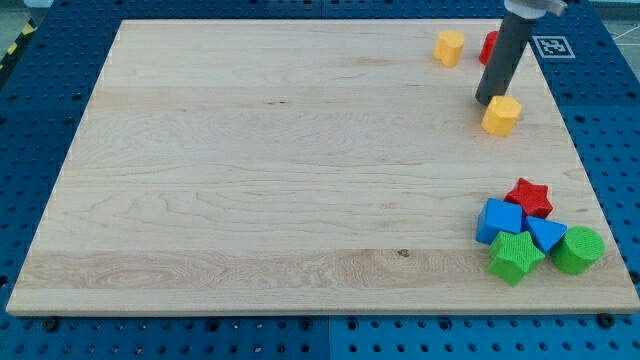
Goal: Slide the yellow hexagon towards the blue cube
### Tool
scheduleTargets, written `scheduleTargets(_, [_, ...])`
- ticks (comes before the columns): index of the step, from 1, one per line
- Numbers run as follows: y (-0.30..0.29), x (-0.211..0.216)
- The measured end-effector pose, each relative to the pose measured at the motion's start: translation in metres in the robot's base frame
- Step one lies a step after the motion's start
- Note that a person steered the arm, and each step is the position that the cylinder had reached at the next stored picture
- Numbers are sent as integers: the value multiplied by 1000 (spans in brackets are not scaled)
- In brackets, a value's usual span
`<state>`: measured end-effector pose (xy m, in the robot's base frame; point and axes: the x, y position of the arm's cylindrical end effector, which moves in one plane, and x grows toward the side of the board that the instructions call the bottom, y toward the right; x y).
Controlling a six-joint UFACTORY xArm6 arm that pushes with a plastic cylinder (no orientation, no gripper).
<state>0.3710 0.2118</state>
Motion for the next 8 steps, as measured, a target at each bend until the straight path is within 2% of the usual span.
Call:
scheduleTargets(1, [4,26])
scheduleTargets(3, [51,32])
scheduleTargets(4, [35,65])
scheduleTargets(5, [7,71])
scheduleTargets(8, [-30,59])
